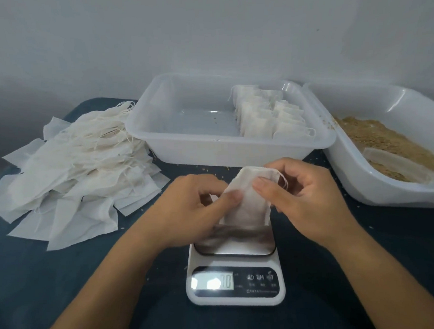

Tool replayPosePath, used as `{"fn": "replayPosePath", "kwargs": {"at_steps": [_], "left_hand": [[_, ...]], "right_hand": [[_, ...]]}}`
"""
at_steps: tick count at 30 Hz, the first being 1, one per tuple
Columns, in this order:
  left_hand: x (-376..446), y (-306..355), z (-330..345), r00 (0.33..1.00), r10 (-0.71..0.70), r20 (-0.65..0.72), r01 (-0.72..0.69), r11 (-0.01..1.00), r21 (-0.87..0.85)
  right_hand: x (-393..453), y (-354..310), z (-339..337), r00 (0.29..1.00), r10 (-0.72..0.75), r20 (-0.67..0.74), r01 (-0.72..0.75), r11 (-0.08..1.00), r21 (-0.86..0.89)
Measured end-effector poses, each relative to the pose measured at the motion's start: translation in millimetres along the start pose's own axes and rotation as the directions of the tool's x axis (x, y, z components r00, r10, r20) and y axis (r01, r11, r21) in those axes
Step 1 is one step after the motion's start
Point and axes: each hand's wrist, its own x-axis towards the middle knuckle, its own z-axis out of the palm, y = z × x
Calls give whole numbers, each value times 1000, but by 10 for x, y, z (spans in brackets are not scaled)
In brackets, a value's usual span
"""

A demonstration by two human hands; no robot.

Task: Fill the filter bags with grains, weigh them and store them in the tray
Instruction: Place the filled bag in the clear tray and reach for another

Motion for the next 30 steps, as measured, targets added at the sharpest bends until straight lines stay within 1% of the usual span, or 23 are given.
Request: {"fn": "replayPosePath", "kwargs": {"at_steps": [2,4,6,8,10,12,14,17,20,22,26,28,30], "left_hand": [[-1,-29,-59,1000,14,15,-14,1000,9],[17,-62,-85,1000,-16,16,16,1000,-1],[42,-117,-92,997,-75,29,73,996,58],[56,-181,-94,989,-137,55,125,975,186],[71,-240,-110,983,-186,5,180,957,228],[100,-286,-145,971,-215,-101,231,955,186],[128,-320,-182,943,-259,-211,292,945,146],[157,-384,-230,864,-341,-370,378,925,31],[185,-432,-307,779,-397,-486,372,916,-152],[193,-461,-398,729,-441,-523,352,897,-267],[184,-514,-535,645,-528,-552,334,845,-418],[189,-517,-547,631,-551,-546,308,824,-476],[194,-509,-532,639,-550,-538,299,822,-484]], "right_hand": [[9,11,24,998,49,34,-51,997,60],[40,44,66,993,107,56,-112,990,85],[82,113,104,984,169,50,-171,985,27],[110,196,125,972,228,56,-224,972,-72],[131,268,95,966,249,71,-233,955,-184],[152,306,13,966,252,67,-226,938,-263],[177,329,-88,960,279,24,-256,909,-328],[201,399,-221,951,281,-128,-309,850,-426],[233,444,-340,922,262,-286,-367,826,-427],[246,468,-412,902,277,-330,-403,813,-419],[250,517,-477,877,325,-355,-453,806,-382],[259,536,-464,870,342,-354,-460,820,-339],[264,553,-428,876,347,-335,-449,840,-303]]}}
